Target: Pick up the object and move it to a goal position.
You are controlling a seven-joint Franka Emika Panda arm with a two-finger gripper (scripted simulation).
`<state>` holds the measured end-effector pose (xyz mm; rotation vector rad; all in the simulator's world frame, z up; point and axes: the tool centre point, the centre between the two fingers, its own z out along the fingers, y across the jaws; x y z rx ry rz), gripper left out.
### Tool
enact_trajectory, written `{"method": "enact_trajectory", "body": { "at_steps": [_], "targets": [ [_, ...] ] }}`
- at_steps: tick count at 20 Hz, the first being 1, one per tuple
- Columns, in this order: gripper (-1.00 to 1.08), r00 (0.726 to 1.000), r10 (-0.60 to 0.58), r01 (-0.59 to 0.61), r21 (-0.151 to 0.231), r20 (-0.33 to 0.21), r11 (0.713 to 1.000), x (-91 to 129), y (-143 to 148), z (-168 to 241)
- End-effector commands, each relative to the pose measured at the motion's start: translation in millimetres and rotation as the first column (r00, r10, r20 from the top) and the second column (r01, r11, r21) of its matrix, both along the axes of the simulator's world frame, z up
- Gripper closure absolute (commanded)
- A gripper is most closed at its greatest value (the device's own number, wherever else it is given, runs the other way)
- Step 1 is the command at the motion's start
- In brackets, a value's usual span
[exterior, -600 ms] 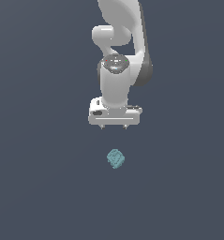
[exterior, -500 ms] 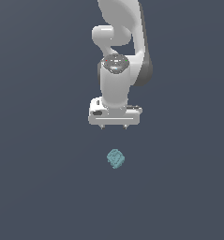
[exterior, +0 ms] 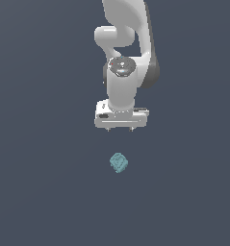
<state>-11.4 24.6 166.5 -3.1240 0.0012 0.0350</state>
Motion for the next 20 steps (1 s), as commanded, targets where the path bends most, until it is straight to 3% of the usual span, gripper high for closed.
{"method": "enact_trajectory", "body": {
  "at_steps": [1, 10, 20],
  "targets": [
    [-0.92, 1.000, -0.001, 0.001, 0.002, -0.002, 1.000, 0, 1, 0],
    [-0.92, 0.999, 0.047, -0.047, -0.001, 0.001, 0.999, 7, 0, -4],
    [-0.92, 0.973, 0.233, -0.233, -0.009, 0.007, 0.973, 36, 0, -19]
  ]
}}
